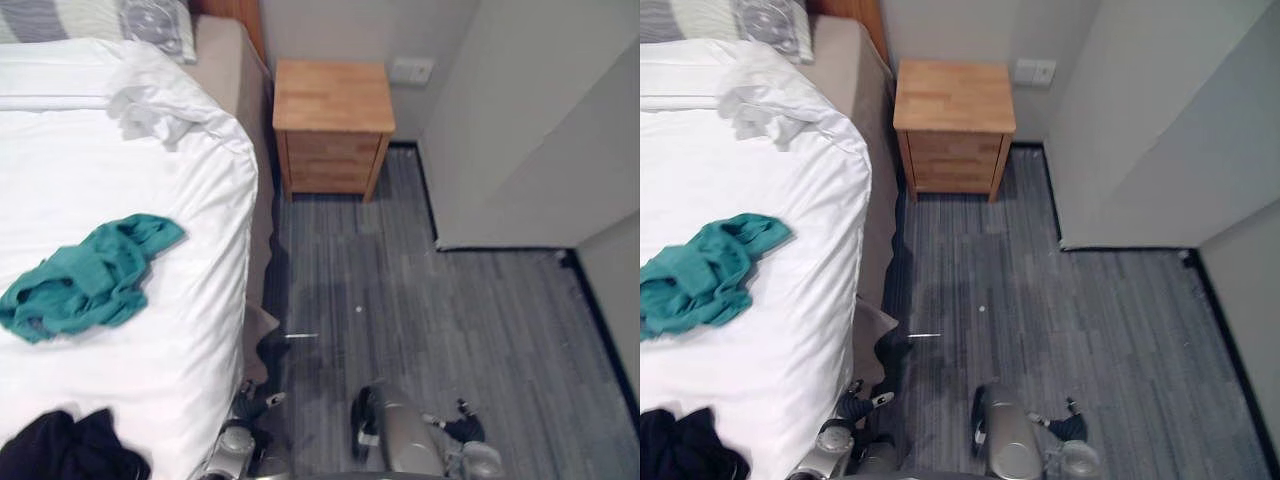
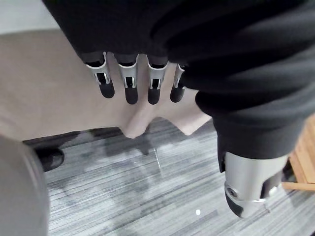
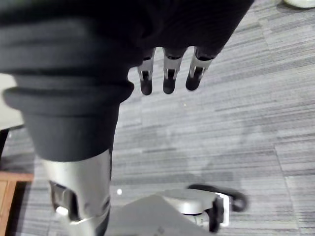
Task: Tidy the bed and pick cloth on bed and put in laundry
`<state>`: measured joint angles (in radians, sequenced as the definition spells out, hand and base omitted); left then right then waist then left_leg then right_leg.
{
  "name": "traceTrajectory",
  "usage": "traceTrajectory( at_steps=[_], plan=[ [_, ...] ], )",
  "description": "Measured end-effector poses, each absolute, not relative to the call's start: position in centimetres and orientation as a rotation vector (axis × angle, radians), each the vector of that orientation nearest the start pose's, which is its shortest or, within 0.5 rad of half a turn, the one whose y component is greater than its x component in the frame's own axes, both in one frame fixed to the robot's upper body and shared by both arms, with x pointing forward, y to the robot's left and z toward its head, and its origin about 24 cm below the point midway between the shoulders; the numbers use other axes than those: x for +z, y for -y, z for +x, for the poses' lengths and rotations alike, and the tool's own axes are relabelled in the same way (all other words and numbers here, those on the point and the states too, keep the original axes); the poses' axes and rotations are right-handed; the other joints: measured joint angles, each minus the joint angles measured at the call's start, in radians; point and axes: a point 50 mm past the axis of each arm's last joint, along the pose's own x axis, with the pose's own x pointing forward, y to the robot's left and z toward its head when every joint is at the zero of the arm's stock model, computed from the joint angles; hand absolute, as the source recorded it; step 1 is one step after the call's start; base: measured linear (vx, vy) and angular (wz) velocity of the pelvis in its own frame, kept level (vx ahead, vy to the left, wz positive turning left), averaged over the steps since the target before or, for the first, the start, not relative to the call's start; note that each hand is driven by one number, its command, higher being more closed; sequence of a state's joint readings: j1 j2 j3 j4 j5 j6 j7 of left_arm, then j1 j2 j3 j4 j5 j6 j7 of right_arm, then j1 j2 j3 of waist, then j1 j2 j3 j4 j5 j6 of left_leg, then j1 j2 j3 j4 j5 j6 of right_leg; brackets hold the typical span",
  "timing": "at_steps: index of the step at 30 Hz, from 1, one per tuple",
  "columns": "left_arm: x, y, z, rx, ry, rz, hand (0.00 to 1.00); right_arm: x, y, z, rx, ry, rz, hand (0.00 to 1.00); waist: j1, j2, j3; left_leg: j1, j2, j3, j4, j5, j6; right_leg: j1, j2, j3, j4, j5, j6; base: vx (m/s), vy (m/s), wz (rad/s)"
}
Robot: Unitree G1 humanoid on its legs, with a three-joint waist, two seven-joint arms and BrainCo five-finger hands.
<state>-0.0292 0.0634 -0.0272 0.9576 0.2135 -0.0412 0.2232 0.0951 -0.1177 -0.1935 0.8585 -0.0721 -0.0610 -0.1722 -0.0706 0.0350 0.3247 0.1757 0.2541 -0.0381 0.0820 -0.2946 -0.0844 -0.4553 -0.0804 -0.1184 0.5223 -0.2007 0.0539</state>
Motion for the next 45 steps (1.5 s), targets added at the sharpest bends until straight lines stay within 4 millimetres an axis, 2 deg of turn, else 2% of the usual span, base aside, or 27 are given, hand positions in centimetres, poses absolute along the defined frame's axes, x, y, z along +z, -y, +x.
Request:
traceTrajectory(
  at_steps=[1,2,4,6,9,11,13,15,16,18,19,20,21,22,23,24,25,26,28,31,34,36,38,39,40,44,45],
  plan=[
    [-13.5,-18.0,16.2,0.103,-0.852,0.376,0.00,-13.5,23.3,12.4,-0.378,-0.894,-0.173,0.00,-0.005,0.000,0.004,0.033,0.010,0.001,-0.030,-0.007,-0.004,0.002,-0.021,-0.001,-0.086,0.119,0.025,0.59,-0.360,0.23],
    [-13.5,-18.0,16.5,0.101,-0.857,0.382,0.00,-13.6,23.5,12.7,-0.385,-0.916,-0.170,0.00,-0.003,0.039,0.023,0.061,0.042,0.007,-0.029,-0.012,-0.025,0.012,0.005,-0.047,-0.039,0.117,-0.002,0.57,-0.346,0.10],
    [-13.4,-17.6,17.0,0.086,-0.835,0.386,0.00,-13.7,22.7,13.3,-0.400,-0.917,-0.119,0.00,-0.004,0.015,0.035,0.086,-0.032,-0.029,0.034,0.059,-0.069,0.010,-0.024,-0.043,0.117,0.038,-0.039,0.51,-0.291,0.18],
    [-13.5,-17.5,16.6,0.091,-0.836,0.373,0.00,-13.8,23.0,13.1,-0.416,-0.920,-0.115,0.00,-0.017,0.022,0.020,0.066,-0.005,-0.015,0.176,0.146,-0.131,0.085,-0.003,-0.067,0.149,-0.028,-0.064,0.60,-0.333,0.38],
    [-14.2,-17.8,14.8,0.139,-0.892,0.332,0.00,-13.4,23.0,13.5,-0.411,-0.895,-0.119,0.00,-0.002,0.054,0.006,-0.147,0.032,-0.080,0.687,0.242,-0.191,0.257,0.097,-0.048,-0.052,-0.082,-0.082,0.52,-0.214,-0.19],
    [-13.9,-18.3,14.7,0.197,-0.875,0.277,0.00,-13.6,23.0,13.1,-0.413,-0.911,-0.123,0.00,0.025,0.057,0.009,-0.283,0.040,-0.078,1.027,0.225,-0.177,0.391,0.147,-0.039,-0.162,-0.066,-0.103,0.47,-0.052,-0.40],
    [-13.2,-18.8,15.5,0.222,-0.825,0.269,0.00,-13.8,22.3,13.2,-0.374,-0.920,-0.137,0.00,0.068,0.024,0.004,-0.380,0.034,0.022,1.089,0.152,-0.073,0.535,0.148,-0.005,-0.263,-0.061,-0.097,0.46,0.010,-0.35],
    [-12.9,-18.9,15.9,0.245,-0.802,0.238,0.00,-13.8,21.9,13.6,-0.351,-0.920,-0.140,0.00,0.086,0.012,0.000,-0.431,0.011,0.087,0.956,0.085,-0.062,0.596,0.124,0.011,-0.317,-0.050,-0.079,0.35,0.070,-0.28],
    [-12.9,-18.8,15.9,0.269,-0.799,0.208,0.00,-13.8,21.5,14.0,-0.341,-0.921,-0.132,0.00,0.089,-0.003,0.002,-0.457,-0.017,0.166,0.749,0.063,-0.052,0.636,0.092,-0.002,-0.349,-0.047,-0.056,0.46,0.159,-0.21],
    [-13.2,-18.9,15.5,0.269,-0.821,0.210,0.00,-13.9,20.7,14.1,-0.327,-0.919,-0.122,0.00,0.082,-0.023,-0.033,-0.402,-0.058,0.334,0.578,0.037,0.001,0.660,0.039,-0.053,-0.384,-0.033,-0.009,0.57,0.181,0.55],
    [-13.0,-18.7,15.9,0.264,-0.803,0.211,0.00,-14.1,20.0,13.9,-0.313,-0.926,-0.108,0.00,0.080,-0.047,-0.037,-0.427,-0.044,0.459,0.630,0.078,0.063,0.685,-0.005,-0.122,-0.421,0.005,0.018,0.57,0.165,1.39],
    [-12.7,-19.3,16.1,0.277,-0.787,0.217,0.00,-14.2,19.7,13.9,-0.316,-0.931,-0.094,0.00,0.094,-0.049,-0.032,-0.480,-0.026,0.546,0.717,0.061,0.081,0.705,0.001,-0.141,-0.420,0.011,0.026,0.55,0.163,2.00],
    [-12.7,-19.5,16.1,0.275,-0.788,0.224,0.00,-14.2,19.8,13.8,-0.331,-0.937,-0.085,0.00,0.079,-0.060,-0.033,-0.487,-0.099,0.616,0.620,0.028,0.111,0.748,-0.024,-0.190,-0.419,0.006,0.033,0.42,0.150,1.90],
    [-12.9,-19.0,15.7,0.269,-0.803,0.212,0.00,-14.2,20.5,13.5,-0.352,-0.943,-0.093,0.00,0.074,-0.053,-0.054,-0.461,-0.157,0.697,0.456,0.063,0.204,0.754,-0.036,-0.228,-0.381,-0.010,0.058,0.51,0.251,2.35],
    [-13.5,-18.3,14.4,0.253,-0.839,0.173,0.00,-13.9,21.9,13.5,-0.375,-0.933,-0.118,0.00,0.075,-0.038,-0.071,-0.404,-0.228,0.740,0.323,0.026,0.308,0.727,-0.053,-0.245,-0.197,-0.065,0.089,0.63,0.269,2.34],
    [-13.5,-18.2,14.6,0.203,-0.847,0.172,0.00,-13.5,22.1,14.4,-0.372,-0.903,-0.130,0.00,0.070,-0.050,-0.070,-0.376,-0.262,0.679,0.310,0.014,0.314,0.687,-0.086,-0.247,-0.011,-0.075,0.108,0.52,0.193,1.88],
    [-13.6,-18.1,14.6,0.174,-0.862,0.172,0.00,-13.2,22.0,15.2,-0.365,-0.880,-0.130,0.00,0.070,-0.050,-0.070,-0.361,-0.263,0.652,0.309,0.008,0.306,0.647,-0.097,-0.238,0.105,-0.075,0.113,0.61,0.089,1.51],
    [-14.0,-18.2,14.6,0.163,-0.917,0.169,0.00,-12.1,21.5,17.5,-0.353,-0.807,-0.120,0.00,0.060,-0.050,-0.067,-0.297,-0.254,0.599,0.294,0.006,0.294,0.541,-0.115,-0.216,0.367,-0.069,0.117,0.49,0.044,1.02],
    [-14.8,-18.7,13.6,0.183,-1.008,0.154,0.00,-10.3,21.1,19.3,-0.354,-0.689,-0.115,0.00,0.039,-0.053,-0.061,-0.186,-0.252,0.515,0.216,0.033,0.250,0.450,-0.128,-0.183,0.499,-0.074,0.108,0.48,-0.060,1.33],
    [-14.9,-19.3,13.0,0.217,-1.026,0.156,0.00,-6.5,22.1,20.8,-0.405,-0.485,-0.191,0.00,0.030,-0.067,-0.059,-0.113,-0.252,0.385,0.155,0.062,0.203,0.332,-0.125,-0.052,0.323,-0.078,0.102,0.33,-0.248,1.44],
    [-14.9,-19.5,12.6,0.266,-0.989,0.182,0.00,-2.7,24.1,20.8,-0.495,-0.313,-0.313,0.00,0.023,-0.078,-0.070,-0.132,-0.255,0.201,0.161,0.064,0.146,0.292,-0.074,0.270,-0.010,-0.067,0.116,0.16,-0.378,1.78],
    [-14.8,-20.0,12.2,0.296,-0.971,0.198,0.00,-0.7,24.7,20.6,-0.536,-0.230,-0.375,0.00,0.023,-0.103,-0.102,-0.188,-0.271,0.040,0.199,0.053,0.076,0.294,-0.050,0.465,-0.139,0.017,0.120,0.13,-0.591,2.14],
    [-15.0,-19.7,11.7,0.319,-0.981,0.167,0.00,1.5,25.3,21.6,-0.534,-0.143,-0.449,0.00,0.036,-0.061,-0.124,-0.232,-0.234,-0.069,0.200,0.070,0.023,0.294,-0.024,0.404,-0.142,-0.007,0.119,0.14,-0.575,1.70],
    [-15.3,-19.1,11.1,0.328,-1.002,0.135,0.00,4.2,25.5,22.9,-0.524,-0.030,-0.528,0.00,0.044,-0.012,-0.144,-0.247,-0.186,-0.118,0.162,0.099,-0.022,0.311,0.004,0.318,-0.173,0.012,0.090,0.07,-0.423,1.27],
    [-15.3,-19.1,10.8,0.353,-1.008,0.113,0.00,6.1,24.9,24.2,-0.505,0.058,-0.564,0.00,0.049,0.004,-0.145,-0.235,-0.151,-0.144,0.126,0.131,-0.045,0.331,0.026,0.271,-0.178,0.018,0.081,0.06,-0.414,1.24],
    [-15.2,-19.8,10.9,0.388,-0.995,0.097,0.00,10.9,23.0,26.9,-0.434,0.294,-0.648,0.00,0.085,0.010,-0.152,-0.237,-0.096,-0.189,0.072,0.224,-0.070,0.389,0.068,0.141,-0.191,0.024,0.047,-0.04,-0.277,1.15],
    [-15.0,-20.1,11.0,0.399,-0.984,0.097,0.00,12.0,22.0,27.6,-0.397,0.361,-0.648,0.00,0.088,-0.003,-0.150,-0.259,-0.093,-0.129,0.064,0.253,-0.033,0.406,0.058,0.097,-0.221,0.019,0.003,-0.08,-0.113,1.09]
  ],
)
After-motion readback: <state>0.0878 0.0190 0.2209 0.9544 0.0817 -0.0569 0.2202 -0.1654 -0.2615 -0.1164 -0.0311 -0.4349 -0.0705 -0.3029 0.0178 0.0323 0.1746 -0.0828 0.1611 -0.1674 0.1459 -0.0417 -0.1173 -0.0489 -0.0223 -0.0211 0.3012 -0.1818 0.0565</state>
